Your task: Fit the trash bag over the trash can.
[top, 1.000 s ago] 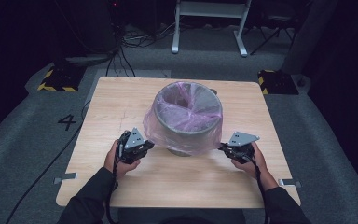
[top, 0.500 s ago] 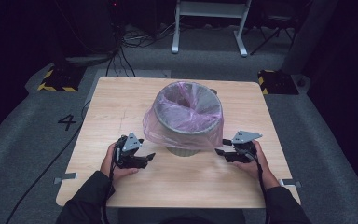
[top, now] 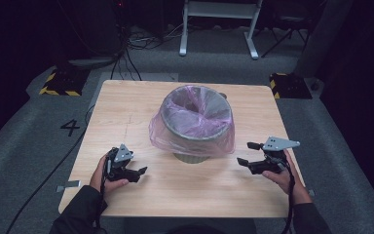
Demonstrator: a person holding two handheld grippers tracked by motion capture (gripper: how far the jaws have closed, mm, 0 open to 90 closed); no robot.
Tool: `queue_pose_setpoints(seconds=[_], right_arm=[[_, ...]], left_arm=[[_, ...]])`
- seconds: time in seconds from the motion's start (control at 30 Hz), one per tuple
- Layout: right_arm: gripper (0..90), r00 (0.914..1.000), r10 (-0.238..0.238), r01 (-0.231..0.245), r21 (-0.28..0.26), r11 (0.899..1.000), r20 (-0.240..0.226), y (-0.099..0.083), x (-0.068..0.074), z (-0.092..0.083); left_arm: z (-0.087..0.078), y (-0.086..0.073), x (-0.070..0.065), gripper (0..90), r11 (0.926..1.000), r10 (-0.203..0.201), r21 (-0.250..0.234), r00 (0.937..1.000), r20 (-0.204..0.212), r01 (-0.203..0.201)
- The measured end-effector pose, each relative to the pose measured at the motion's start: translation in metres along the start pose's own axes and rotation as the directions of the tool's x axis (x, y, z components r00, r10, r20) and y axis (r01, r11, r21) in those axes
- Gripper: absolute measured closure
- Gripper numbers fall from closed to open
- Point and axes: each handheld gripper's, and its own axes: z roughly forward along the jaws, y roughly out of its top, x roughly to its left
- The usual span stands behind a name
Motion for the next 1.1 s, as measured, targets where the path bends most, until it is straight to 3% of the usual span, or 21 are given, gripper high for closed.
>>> queue_pose_setpoints(seconds=[0.07,0.17,0.27,0.47,0.57,0.77,0.93,1.1], right_arm=[[23.9,0.9999,0.000,0.000,-0.034,0.999,-0.012,0.012,0.003,-0.006],[24.2,0.9997,-0.021,0.022,-0.061,0.998,0.015,0.029,0.009,-0.015],[23.8,0.9993,-0.036,0.037,-0.100,0.994,0.011,0.051,0.013,-0.023],[24.0,0.9942,-0.104,0.107,-0.121,0.987,0.029,0.103,0.020,-0.027],[24.2,0.9890,-0.142,0.145,-0.088,0.986,0.042,0.127,0.020,-0.016],[26.8,0.9859,-0.158,0.159,-0.019,0.987,0.057,0.162,0.016,0.018],[26.6,0.9920,-0.121,0.120,0.017,0.993,0.035,0.179,0.013,0.047],[26.0,0.9914,-0.128,0.125,0.076,0.989,0.029,0.187,0.015,0.073]], left_arm=[[0.002,-0.002,0.001,17.7,1.0000,-0.006,0.006,1.0000,0.003,0.006],[0.003,-0.004,0.001,17.8,0.9999,-0.003,0.016,0.9999,0.010,0.003],[0.006,-0.003,-0.001,17.8,0.9997,0.011,0.019,0.9997,0.023,-0.011],[0.010,-0.003,-0.003,16.9,0.9992,0.027,0.029,0.9992,0.030,-0.028],[0.011,-0.004,-0.002,16.7,0.9997,0.008,0.023,0.9991,0.043,-0.009],[0.011,-0.004,-0.002,16.7,0.9997,0.012,0.023,0.9991,0.040,-0.013],[0.012,-0.004,-0.002,16.6,0.9996,0.013,0.023,0.9990,0.044,-0.014],[0.012,-0.004,-0.003,16.7,0.9996,0.018,0.020,0.9990,0.042,-0.019]])
